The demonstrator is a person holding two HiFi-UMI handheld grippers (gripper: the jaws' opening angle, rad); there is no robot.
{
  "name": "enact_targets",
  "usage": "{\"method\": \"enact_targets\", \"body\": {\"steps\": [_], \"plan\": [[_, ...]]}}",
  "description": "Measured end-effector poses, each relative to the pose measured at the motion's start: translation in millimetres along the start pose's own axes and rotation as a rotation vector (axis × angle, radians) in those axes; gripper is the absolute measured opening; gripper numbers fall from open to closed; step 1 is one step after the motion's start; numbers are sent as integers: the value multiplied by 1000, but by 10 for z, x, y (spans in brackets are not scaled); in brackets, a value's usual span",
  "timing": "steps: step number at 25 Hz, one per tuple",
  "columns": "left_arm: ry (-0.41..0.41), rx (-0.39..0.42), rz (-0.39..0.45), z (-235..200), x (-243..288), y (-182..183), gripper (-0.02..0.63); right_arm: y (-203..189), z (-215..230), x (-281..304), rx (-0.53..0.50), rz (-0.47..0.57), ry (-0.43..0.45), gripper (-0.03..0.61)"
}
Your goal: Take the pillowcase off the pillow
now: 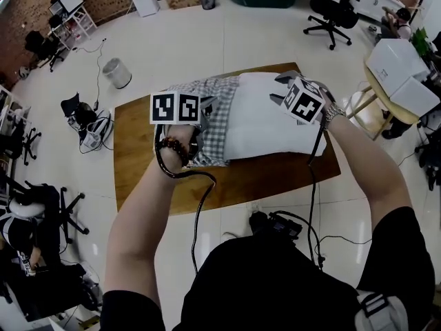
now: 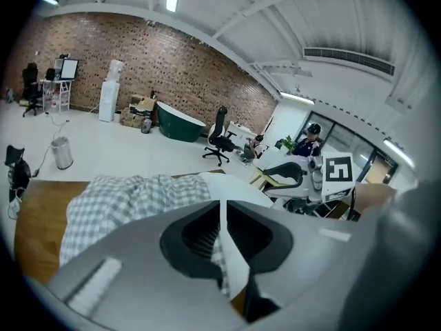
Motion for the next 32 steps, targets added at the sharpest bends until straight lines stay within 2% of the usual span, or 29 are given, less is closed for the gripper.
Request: {"method": "enact_targets", "body": {"steps": [8,14,17,20,23,29,30,32], "plan": [[129,311,-89,-207,553,473,85,144,625,494,124,65,149,212],[212,598,-247,-468,1216,771,198,48,1096,980,228,64,298,242],[236,675,-334,-661,1507,909,233,88,1339,1154,252,59,333,250],[225,687,-410,-808,1762,956,246,124,1475,1351,281,55,386,265],[196,659,-494,-960,2022,924,258,137,1545,1579,286,29,441,284],[134,468,-625,-1347,2435,808,260,-1,1604,2014,296,-57,531,291],[136,440,-636,-1384,2463,813,244,-33,1612,2041,306,-62,543,263],[154,398,-646,-1439,2457,834,143,-74,1603,2039,327,-60,558,156]]}}
Point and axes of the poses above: the fingertips, and each gripper's own axes: x forward along the fingers, z to its right, y out of its top, the point moved 8 cm from there along -x, backward along the fingers, and after that the axes turned 10 degrees about y, right-handed, at the moved point
